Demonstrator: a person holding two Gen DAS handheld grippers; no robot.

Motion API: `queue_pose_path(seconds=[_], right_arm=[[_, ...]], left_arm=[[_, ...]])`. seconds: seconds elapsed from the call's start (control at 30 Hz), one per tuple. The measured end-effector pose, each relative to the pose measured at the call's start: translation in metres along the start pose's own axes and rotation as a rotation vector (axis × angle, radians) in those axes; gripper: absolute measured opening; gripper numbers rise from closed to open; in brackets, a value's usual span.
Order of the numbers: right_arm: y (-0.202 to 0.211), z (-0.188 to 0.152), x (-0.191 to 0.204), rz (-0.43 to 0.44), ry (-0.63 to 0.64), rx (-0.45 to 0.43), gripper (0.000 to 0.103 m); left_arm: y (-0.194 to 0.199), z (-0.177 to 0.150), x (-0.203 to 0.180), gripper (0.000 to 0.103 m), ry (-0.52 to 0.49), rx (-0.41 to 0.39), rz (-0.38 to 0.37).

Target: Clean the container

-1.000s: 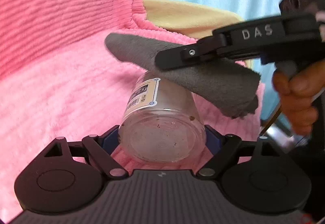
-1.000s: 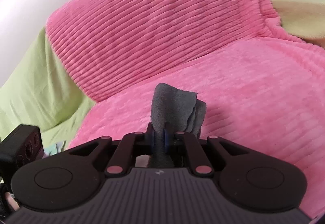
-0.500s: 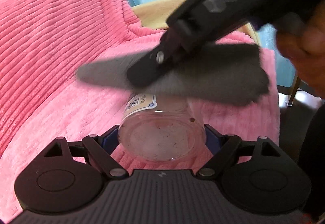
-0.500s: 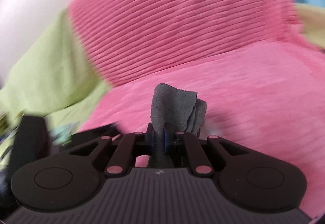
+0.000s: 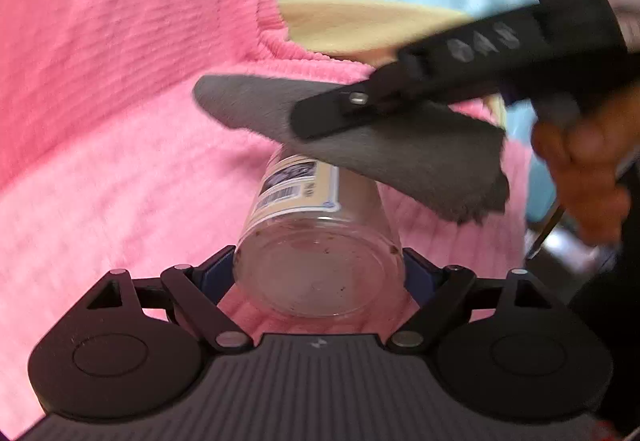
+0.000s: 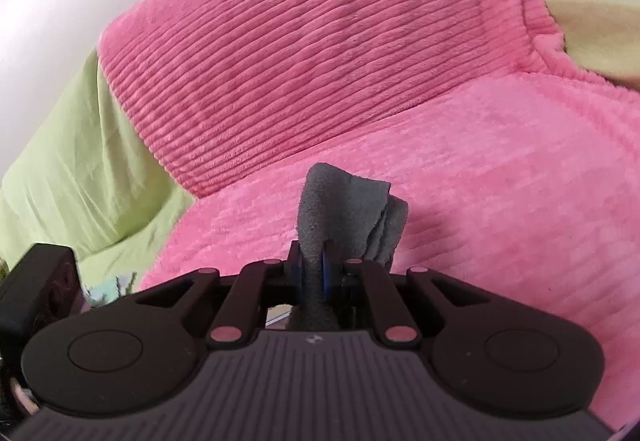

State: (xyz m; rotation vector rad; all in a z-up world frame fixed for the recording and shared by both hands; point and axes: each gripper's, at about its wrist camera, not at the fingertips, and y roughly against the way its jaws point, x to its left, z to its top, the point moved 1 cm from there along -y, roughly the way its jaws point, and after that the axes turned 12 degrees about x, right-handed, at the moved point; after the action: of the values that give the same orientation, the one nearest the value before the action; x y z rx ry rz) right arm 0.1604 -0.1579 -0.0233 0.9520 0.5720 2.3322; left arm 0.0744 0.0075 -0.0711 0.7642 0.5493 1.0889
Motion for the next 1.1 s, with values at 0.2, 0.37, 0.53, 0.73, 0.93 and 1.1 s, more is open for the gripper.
queue_pose_path(seconds=[0.2, 0.37, 0.53, 0.73, 0.93, 1.1], right_arm=[[0.005, -0.003, 0.007, -0.006, -0.007, 0.007, 0.007], [0.006, -0.015, 0.03, 0.104, 0.128, 0.082, 0.007], [0.005, -0.001, 0.011, -0.013, 0.04, 0.029, 0.007], [0.004, -0.01, 0.034, 0.088, 0.134, 0.087, 0.007], [0.002, 0.005, 0.003, -0.008, 0.002, 0.016, 0.006], [0.002, 0.003, 0.003, -0.017, 0.009, 0.002, 0.007]], left_arm=[[-0.004, 0.0, -0.009, 0.085, -0.086, -0.003, 0.079], [-0.003, -0.011, -0.034, 0.085, -0.226, -0.006, 0.214], [-0.002, -0.015, -0.043, 0.085, -0.269, -0.013, 0.255], [-0.003, -0.013, -0.043, 0.085, -0.279, -0.011, 0.261], [-0.012, 0.001, -0.039, 0.085, -0.267, -0.014, 0.249], [-0.008, 0.009, -0.021, 0.086, -0.13, 0.006, 0.13]])
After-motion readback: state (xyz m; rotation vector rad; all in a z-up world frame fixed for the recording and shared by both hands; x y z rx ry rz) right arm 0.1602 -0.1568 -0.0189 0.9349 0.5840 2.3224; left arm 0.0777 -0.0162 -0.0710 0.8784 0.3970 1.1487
